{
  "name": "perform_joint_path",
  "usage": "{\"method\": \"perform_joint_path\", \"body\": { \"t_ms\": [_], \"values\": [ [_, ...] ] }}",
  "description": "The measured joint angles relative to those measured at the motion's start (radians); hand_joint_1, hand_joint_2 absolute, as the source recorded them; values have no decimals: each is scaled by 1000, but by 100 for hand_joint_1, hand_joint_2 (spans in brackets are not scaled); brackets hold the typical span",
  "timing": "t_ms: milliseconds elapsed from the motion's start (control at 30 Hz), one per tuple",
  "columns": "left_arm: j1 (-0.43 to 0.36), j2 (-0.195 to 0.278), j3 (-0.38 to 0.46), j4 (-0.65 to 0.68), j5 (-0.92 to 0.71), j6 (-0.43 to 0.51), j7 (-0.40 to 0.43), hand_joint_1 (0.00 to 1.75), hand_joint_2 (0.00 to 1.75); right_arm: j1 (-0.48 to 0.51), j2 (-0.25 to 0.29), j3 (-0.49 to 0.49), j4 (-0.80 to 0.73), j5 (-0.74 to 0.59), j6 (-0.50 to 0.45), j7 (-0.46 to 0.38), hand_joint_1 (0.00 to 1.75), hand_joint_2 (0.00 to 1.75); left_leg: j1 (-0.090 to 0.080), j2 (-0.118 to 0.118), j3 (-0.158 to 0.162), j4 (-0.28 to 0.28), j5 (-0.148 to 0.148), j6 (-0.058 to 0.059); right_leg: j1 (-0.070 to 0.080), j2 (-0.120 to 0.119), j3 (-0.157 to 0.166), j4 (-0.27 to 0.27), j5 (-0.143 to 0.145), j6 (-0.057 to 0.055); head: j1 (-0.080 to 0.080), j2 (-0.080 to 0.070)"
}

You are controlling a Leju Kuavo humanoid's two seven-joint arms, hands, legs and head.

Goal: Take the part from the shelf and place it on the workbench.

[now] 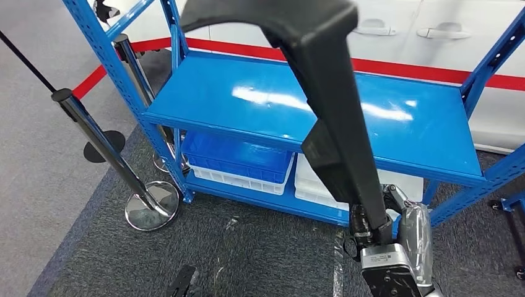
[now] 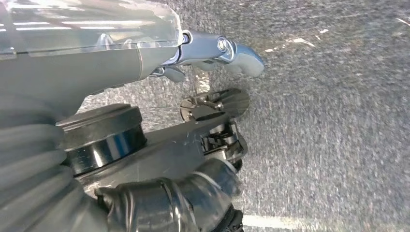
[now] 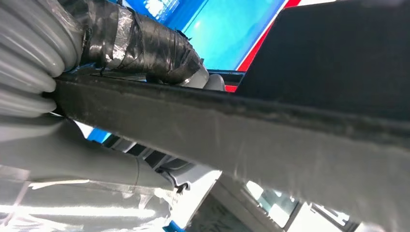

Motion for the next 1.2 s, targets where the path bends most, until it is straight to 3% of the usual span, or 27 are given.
{"method": "perform_joint_path", "body": {
  "t_ms": [33,67,133,167,200,233,267,300,367,400,467,500,533,633,667,700,733,767,800,867,900,967,1000,1033,1133,1167,1200],
  "values": [
    [1,1,0,0,0,1,1,0,175,0,0,3,-2,0,0,2,175,175,3,-1,-8,11,-19,-6,0,-2,-9,-1,10,-9,-1,0],
    [1,2,1,0,1,1,1,0,175,0,1,5,-4,0,0,2,175,175,5,-2,-20,42,-60,-11,0,-4,-22,-2,23,-17,-3,0],
    [1,2,1,0,1,1,2,0,175,0,2,7,-7,0,0,3,175,175,7,-1,-48,152,-166,-18,2,-6,-50,-2,49,-24,-8,0],
    [0,2,2,0,2,1,3,0,175,0,2,8,-8,0,0,3,175,175,8,-1,-56,214,-202,-20,4,-6,-66,-1,63,-27,-9,0],
    [0,2,2,0,2,0,4,0,175,0,2,9,-8,0,1,3,175,175,8,-1,-53,257,-209,-20,7,-7,-83,-1,76,-28,-9,0],
    [0,2,2,0,3,0,5,0,175,0,2,11,-8,-1,1,4,175,175,8,-1,-37,271,-194,-17,10,-7,-100,0,89,-28,-9,0],
    [0,2,2,0,4,0,6,0,175,0,2,13,-8,-2,1,5,175,175,7,-1,-4,251,-168,-12,13,-7,-118,0,102,-28,-9,0],
    [-1,2,2,0,4,0,6,0,175,0,2,15,-8,-2,1,6,175,175,5,-2,47,197,-147,-3,15,-6,-132,0,114,-28,-9,0],
    [-5,4,2,0,5,0,6,0,175,0,2,16,-9,-3,1,7,175,175,-5,-2,165,42,-153,14,17,-7,-149,-1,136,-23,-8,0],
    [-7,5,3,0,5,0,6,0,175,-1,2,17,-9,-3,1,7,175,175,-11,-3,203,-16,-164,20,15,-9,-152,-3,146,-19,-8,0],
    [-9,5,4,0,5,-1,5,0,175,-2,3,21,-9,-7,0,7,175,175,-18,-3,220,-67,-160,25,9,-12,-154,-12,166,-7,-10,0],
    [-8,5,4,0,5,-2,5,0,175,-2,3,23,-8,-9,0,7,175,175,-19,-1,217,-75,-144,29,6,-10,-157,-12,164,-2,-11,0],
    [-7,5,4,0,5,-2,5,0,175,-2,3,24,-8,-12,0,7,175,175,-18,2,210,-84,-128,36,6,-9,-164,2,141,2,-10,0],
    [-7,6,4,0,5,-3,5,0,175,-3,4,25,-8,-15,0,7,175,175,-14,9,171,-91,-86,49,4,-6,-196,143,-4,10,-5,0],
    [-7,6,4,0,4,-4,5,0,175,-3,4,25,-8,-16,0,7,175,175,-13,9,153,-87,-73,48,2,-6,-203,201,-28,14,-4,0],
    [-6,5,4,0,4,-5,5,0,175,-3,4,26,-8,-19,0,7,175,175,-11,10,132,-81,-61,45,-1,-6,-200,240,-25,20,-3,0],
    [-6,4,4,0,3,-7,5,0,175,-3,4,28,-8,-23,-1,7,175,175,-7,11,109,-73,-51,40,-3,-7,-185,253,-1,26,-3,0],
    [-5,4,4,0,1,-9,5,0,175,-4,4,29,-8,-29,-2,5,175,175,-3,11,85,-60,-42,34,-7,-7,-153,230,28,33,-3,0],
    [-5,3,4,0,0,-11,5,0,175,-5,4,31,-8,-37,-4,3,175,175,1,11,61,-44,-36,27,-13,-7,-108,178,39,41,-3,0],
    [-5,4,4,0,-2,-13,4,0,175,-10,4,33,-8,-54,-6,-2,175,175,4,10,24,-9,-28,13,-15,-3,-27,61,12,42,-2,0],
    [-4,4,4,0,-3,-13,3,0,175,-12,4,34,-8,-61,-7,-3,175,175,3,9,15,3,-24,7,-13,-1,-9,29,-7,35,-2,0],
    [-2,4,4,0,-5,-13,3,0,175,-15,4,37,-8,-73,-10,-9,175,175,6,7,7,10,-13,-5,-9,-2,-17,22,-5,10,-2,0],
    [-1,4,4,0,-6,-13,4,0,175,-15,4,39,-8,-77,-12,-13,175,175,9,6,2,17,-23,-10,-8,-4,-25,23,4,-1,-2,0],
    [-1,4,4,0,-8,-13,5,0,175,-17,4,40,-8,-80,-13,-17,175,175,11,6,-8,38,-53,-15,-9,-6,-36,22,16,-11,-4,0],
    [-1,2,4,0,-13,-15,8,0,175,-20,4,41,-8,-83,-14,-22,175,175,14,5,-43,188,-198,-24,-3,-7,-76,21,54,-25,-11,0],
    [-2,1,4,0,-14,-16,9,0,175,-20,4,41,-8,-83,-14,-22,175,175,14,5,-45,237,-216,-24,0,-8,-92,22,67,-27,-11,0],
    [-2,0,4,0,-15,-17,9,0,175,-20,4,41,-8,-83,-14,-23,175,175,14,5,-37,264,-210,-22,5,-8,-108,22,80,-28,-10,0]
  ]
}}
